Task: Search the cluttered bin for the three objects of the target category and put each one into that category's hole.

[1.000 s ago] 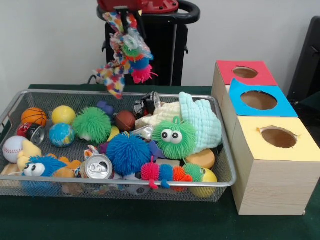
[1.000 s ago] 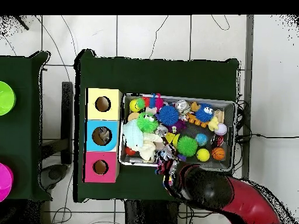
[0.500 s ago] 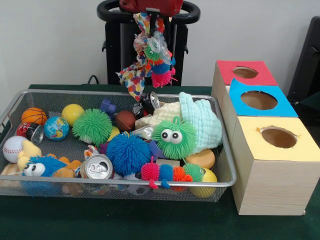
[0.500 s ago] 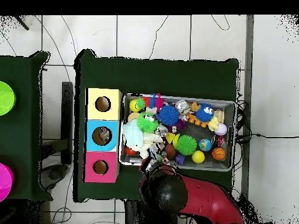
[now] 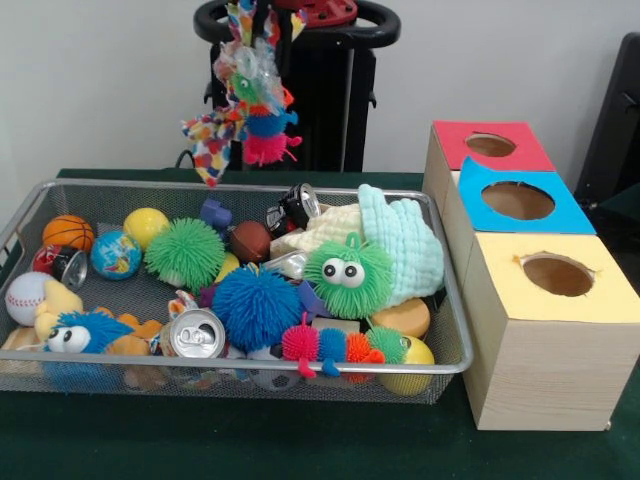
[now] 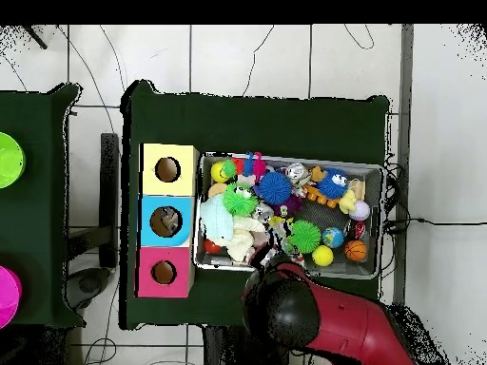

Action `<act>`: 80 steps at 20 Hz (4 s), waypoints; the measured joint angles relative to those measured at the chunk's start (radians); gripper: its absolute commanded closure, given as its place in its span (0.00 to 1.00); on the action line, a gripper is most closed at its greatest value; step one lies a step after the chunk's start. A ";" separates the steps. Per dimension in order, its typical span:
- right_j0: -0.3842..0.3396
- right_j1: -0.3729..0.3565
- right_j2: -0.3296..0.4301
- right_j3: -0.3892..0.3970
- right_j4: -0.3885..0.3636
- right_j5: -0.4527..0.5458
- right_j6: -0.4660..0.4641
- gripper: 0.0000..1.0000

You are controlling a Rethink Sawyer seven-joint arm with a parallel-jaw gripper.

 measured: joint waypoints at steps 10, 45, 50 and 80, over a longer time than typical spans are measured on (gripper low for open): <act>0.107 0.001 -0.114 -0.092 0.011 0.012 0.000 1.00; 0.068 0.235 -0.175 -0.145 0.155 -0.137 0.005 1.00; 0.059 0.272 -0.171 -0.145 0.159 -0.150 0.005 1.00; 0.006 0.266 -0.145 -0.145 0.198 -0.171 0.005 1.00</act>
